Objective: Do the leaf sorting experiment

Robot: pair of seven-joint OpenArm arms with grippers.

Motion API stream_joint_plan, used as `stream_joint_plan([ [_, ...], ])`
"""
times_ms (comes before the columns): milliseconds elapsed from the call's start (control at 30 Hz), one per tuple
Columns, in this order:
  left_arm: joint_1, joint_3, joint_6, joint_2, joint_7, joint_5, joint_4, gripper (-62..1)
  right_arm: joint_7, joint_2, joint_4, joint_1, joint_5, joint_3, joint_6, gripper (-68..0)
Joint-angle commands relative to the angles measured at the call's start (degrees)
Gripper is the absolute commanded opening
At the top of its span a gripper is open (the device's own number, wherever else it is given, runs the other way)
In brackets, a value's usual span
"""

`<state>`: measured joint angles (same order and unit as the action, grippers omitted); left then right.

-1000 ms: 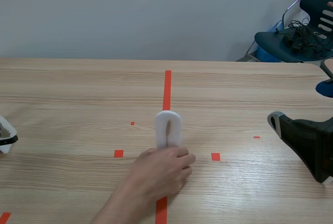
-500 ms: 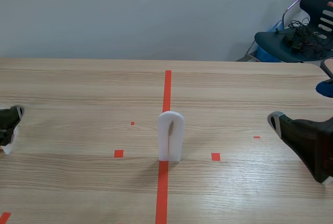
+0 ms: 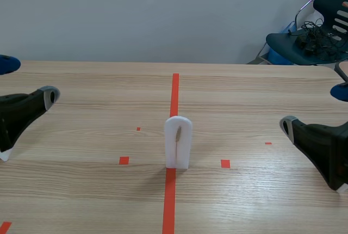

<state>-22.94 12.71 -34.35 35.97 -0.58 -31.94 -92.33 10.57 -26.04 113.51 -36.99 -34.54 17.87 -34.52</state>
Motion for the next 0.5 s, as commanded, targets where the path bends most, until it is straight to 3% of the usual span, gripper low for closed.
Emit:
stream_joint_plan([
  [0,-1.20,-0.26,-1.20,-1.31,-0.79,-0.17,0.76,1.4,-0.61,0.04,-0.02,0.83,-0.63,0.00,0.20,0.4],
  [133,-3.89,-1.20,-2.91,-4.52,0.68,0.48,0.79,1.4,-0.59,0.04,-0.02,0.83,-0.61,0.00,0.20,0.4],
  [267,-3.65,-2.62,-1.44,-6.93,0.07,4.59,1.73,1.4,-0.13,0.04,-0.11,0.81,-0.57,0.00,0.20,0.4],
  [467,-3.54,-3.17,-0.90,-7.65,-1.25,5.31,1.95,1.4,0.83,0.02,-1.79,0.98,-0.17,-0.11,0.11,0.4],
])
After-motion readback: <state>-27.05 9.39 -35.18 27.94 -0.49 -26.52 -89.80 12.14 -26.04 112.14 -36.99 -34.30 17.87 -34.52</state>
